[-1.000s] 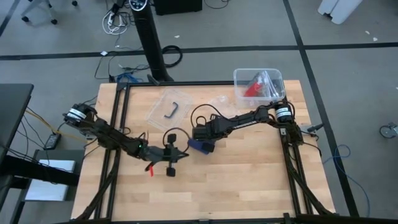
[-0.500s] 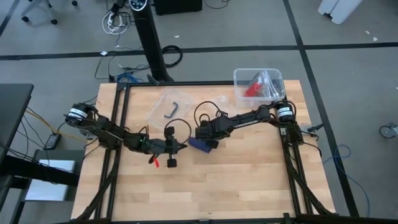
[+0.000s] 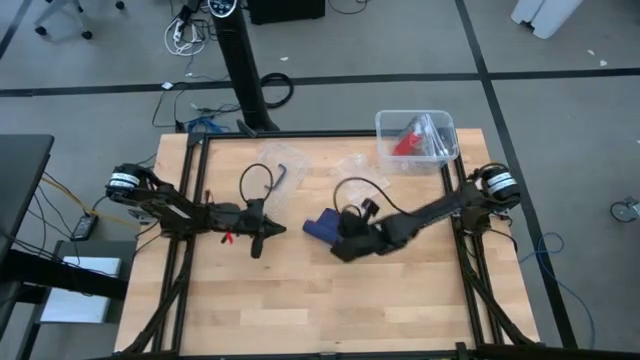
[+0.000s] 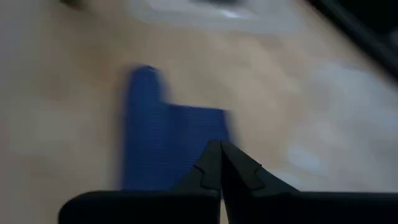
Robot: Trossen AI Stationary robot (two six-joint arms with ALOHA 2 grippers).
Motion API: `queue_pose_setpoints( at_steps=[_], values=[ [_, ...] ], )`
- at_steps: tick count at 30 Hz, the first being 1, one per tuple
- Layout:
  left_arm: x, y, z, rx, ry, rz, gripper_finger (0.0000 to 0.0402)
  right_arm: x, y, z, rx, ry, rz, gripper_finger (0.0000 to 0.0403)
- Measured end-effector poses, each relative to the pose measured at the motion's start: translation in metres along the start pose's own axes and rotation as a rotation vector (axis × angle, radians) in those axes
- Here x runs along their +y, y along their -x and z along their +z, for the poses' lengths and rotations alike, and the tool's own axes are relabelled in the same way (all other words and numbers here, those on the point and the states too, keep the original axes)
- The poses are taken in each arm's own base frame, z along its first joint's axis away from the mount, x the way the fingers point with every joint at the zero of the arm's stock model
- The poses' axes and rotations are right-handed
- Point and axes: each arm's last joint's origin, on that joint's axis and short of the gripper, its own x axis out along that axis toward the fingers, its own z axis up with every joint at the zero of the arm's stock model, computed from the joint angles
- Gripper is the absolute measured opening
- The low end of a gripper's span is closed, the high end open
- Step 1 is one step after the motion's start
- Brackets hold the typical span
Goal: Roll bandage
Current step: Roll the blue bandage
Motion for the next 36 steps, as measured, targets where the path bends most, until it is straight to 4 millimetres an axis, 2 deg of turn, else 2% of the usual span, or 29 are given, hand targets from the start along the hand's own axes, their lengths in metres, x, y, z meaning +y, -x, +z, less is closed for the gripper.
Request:
queue_pose_setpoints(
  at_steps=[5,10,17,21,28,36],
  values=[
    [0.006,-0.013,0.006,0.053,0.011,0.032,0.0005,0.013,0.007,-0.028,-0.139,-0.117,0.175,0.0005],
    [0.01,-0.027,0.015,0.08,0.002,0.0,0.0039,0.013,0.004,-0.047,-0.14,-0.143,0.222,0.0034],
    [0.024,-0.045,0.015,0.138,0.034,-0.033,0.011,0.015,0.007,-0.053,-0.136,-0.152,0.238,0.0093],
    [0.029,-0.056,0.013,0.161,0.047,-0.063,0.0138,0.015,0.007,-0.053,-0.138,-0.152,0.236,0.0113],
    [0.032,-0.078,0.014,0.138,0.032,-0.14,0.0149,0.016,0.006,-0.054,-0.118,-0.161,0.249,0.0117],
    [0.032,-0.078,0.011,0.137,0.022,-0.149,0.0149,0.017,0.012,-0.066,-0.063,-0.18,0.223,0.0116]
  ],
)
